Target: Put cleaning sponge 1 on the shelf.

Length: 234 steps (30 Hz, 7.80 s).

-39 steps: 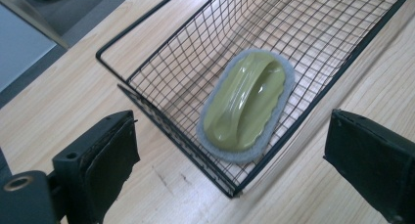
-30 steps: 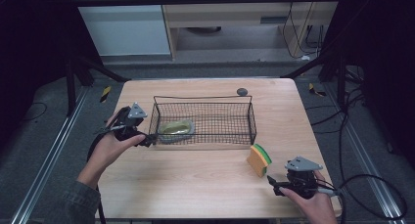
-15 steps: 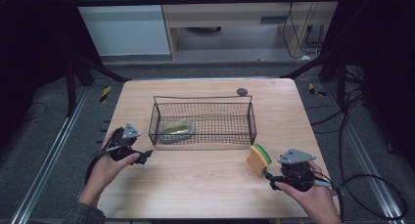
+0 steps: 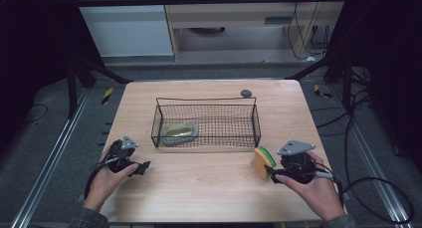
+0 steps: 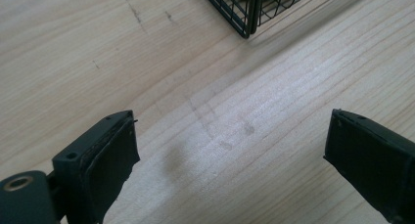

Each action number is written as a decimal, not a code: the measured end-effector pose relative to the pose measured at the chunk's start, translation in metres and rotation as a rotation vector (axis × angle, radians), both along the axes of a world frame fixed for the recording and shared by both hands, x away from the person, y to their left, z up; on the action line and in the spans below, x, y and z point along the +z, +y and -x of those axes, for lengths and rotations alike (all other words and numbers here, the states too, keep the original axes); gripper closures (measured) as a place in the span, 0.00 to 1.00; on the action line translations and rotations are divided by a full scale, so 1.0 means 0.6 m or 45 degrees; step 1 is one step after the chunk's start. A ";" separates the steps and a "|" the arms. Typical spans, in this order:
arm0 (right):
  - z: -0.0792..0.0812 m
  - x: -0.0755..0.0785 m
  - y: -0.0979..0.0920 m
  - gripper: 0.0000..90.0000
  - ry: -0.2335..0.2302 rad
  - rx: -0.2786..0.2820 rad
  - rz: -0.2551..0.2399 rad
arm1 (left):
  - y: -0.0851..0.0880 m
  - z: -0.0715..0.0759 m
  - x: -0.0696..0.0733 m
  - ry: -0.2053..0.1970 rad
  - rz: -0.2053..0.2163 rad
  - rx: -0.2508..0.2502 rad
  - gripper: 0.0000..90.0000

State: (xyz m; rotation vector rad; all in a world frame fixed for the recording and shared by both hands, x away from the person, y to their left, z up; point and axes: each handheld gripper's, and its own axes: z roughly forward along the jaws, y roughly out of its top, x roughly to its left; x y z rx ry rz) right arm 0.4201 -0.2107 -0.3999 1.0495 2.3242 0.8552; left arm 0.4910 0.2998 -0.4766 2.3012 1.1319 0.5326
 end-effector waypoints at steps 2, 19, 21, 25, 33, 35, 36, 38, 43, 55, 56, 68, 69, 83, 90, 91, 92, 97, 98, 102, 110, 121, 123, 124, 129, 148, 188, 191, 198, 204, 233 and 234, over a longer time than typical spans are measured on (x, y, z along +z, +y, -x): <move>-0.006 0.006 0.002 0.29 0.014 -0.001 0.010 | -0.001 -0.001 -0.007 0.015 -0.014 0.006 0.05; -0.063 0.022 0.027 0.39 0.216 -0.004 0.078 | 0.009 -0.006 -0.028 0.050 0.040 0.050 0.03; -0.065 0.022 0.029 0.39 0.224 -0.004 0.082 | 0.010 -0.006 -0.029 0.050 0.045 0.053 0.02; -0.072 0.023 0.041 0.42 0.261 -0.008 0.102 | 0.015 -0.007 -0.034 0.060 0.100 0.075 0.01; -0.085 0.014 0.056 0.47 0.316 -0.029 0.149 | 0.017 -0.007 -0.038 0.039 0.118 0.077 0.00; -0.089 0.008 0.059 0.49 0.342 -0.043 0.166 | 0.018 -0.006 -0.039 0.035 0.127 0.076 0.00; -0.090 0.006 0.059 0.49 0.347 -0.041 0.176 | 0.018 -0.006 -0.040 0.034 0.129 0.076 0.00; -0.092 0.003 0.061 0.50 0.356 -0.047 0.182 | 0.018 -0.006 -0.040 0.029 0.130 0.076 0.00; -0.094 0.000 0.064 0.51 0.367 -0.044 0.187 | 0.018 -0.006 -0.040 0.028 0.131 0.077 0.00; -0.101 -0.011 0.061 0.55 0.418 -0.059 0.187 | 0.018 -0.007 -0.040 0.026 0.133 0.079 0.00; -0.102 -0.012 0.061 0.56 0.419 -0.060 0.188 | 0.018 -0.007 -0.041 0.025 0.134 0.079 0.00; -0.099 -0.021 0.066 0.68 0.458 -0.040 0.194 | 0.017 -0.007 -0.041 0.023 0.134 0.077 0.00; -0.099 -0.020 0.065 0.69 0.455 -0.035 0.195 | 0.017 -0.007 -0.041 0.022 0.134 0.077 0.00; -0.094 0.015 0.068 0.71 0.406 -0.001 0.149 | 0.017 -0.007 -0.041 0.022 0.134 0.078 0.00; -0.100 0.048 0.075 0.71 0.346 0.009 0.116 | 0.017 -0.007 -0.041 0.021 0.136 0.078 0.00; -0.100 0.052 0.077 0.71 0.335 0.011 0.112 | 0.017 -0.007 -0.041 0.021 0.136 0.078 0.00; -0.101 0.056 0.078 0.71 0.329 0.011 0.111 | 0.017 -0.007 -0.041 0.021 0.135 0.077 0.00; -0.104 0.071 0.089 0.71 0.306 0.021 0.121 | 0.017 -0.007 -0.041 0.018 0.139 0.079 0.00; -0.105 0.075 0.091 0.71 0.301 0.022 0.121 | 0.017 -0.007 -0.041 0.018 0.139 0.079 0.00; -0.110 0.096 0.098 0.71 0.261 0.030 0.122 | 0.017 -0.007 -0.041 0.018 0.138 0.077 0.00; -0.126 0.137 0.110 0.71 0.208 0.038 0.138 | 0.017 -0.007 -0.042 0.015 0.141 0.079 0.00; -0.148 0.167 0.125 0.71 0.172 0.061 0.217 | 0.017 -0.007 -0.042 0.010 0.146 0.081 0.00; -0.149 0.169 0.127 0.71 0.166 0.067 0.222 | 0.017 -0.007 -0.042 0.010 0.146 0.081 0.00; -0.154 0.173 0.131 0.71 0.157 0.079 0.238 | 0.016 -0.007 -0.042 0.010 0.147 0.081 0.00; -0.163 0.180 0.141 0.71 0.131 0.110 0.266 | 0.016 -0.007 -0.043 0.008 0.148 0.081 0.00; -0.220 0.189 0.173 0.71 0.082 0.175 0.351 | 0.016 -0.008 -0.043 0.001 0.150 0.076 0.00; -0.280 0.145 0.205 0.71 0.127 0.202 0.438 | 0.017 -0.010 -0.044 -0.007 0.157 0.066 0.00; -0.282 0.142 0.206 0.71 0.126 0.204 0.442 | 0.017 -0.010 -0.044 -0.008 0.157 0.066 0.00; -0.292 0.129 0.210 0.71 0.117 0.215 0.448 | 0.017 -0.010 -0.045 -0.009 0.158 0.066 0.00; -0.296 0.118 0.218 0.71 0.122 0.211 0.472 | 0.016 -0.010 -0.045 -0.010 0.158 0.066 0.00; -0.317 0.057 0.210 0.70 0.178 0.180 0.529 | 0.016 -0.011 -0.045 -0.014 0.163 0.066 0.00; -0.319 0.052 0.209 0.70 0.186 0.172 0.534 | 0.016 -0.011 -0.045 -0.015 0.163 0.066 0.00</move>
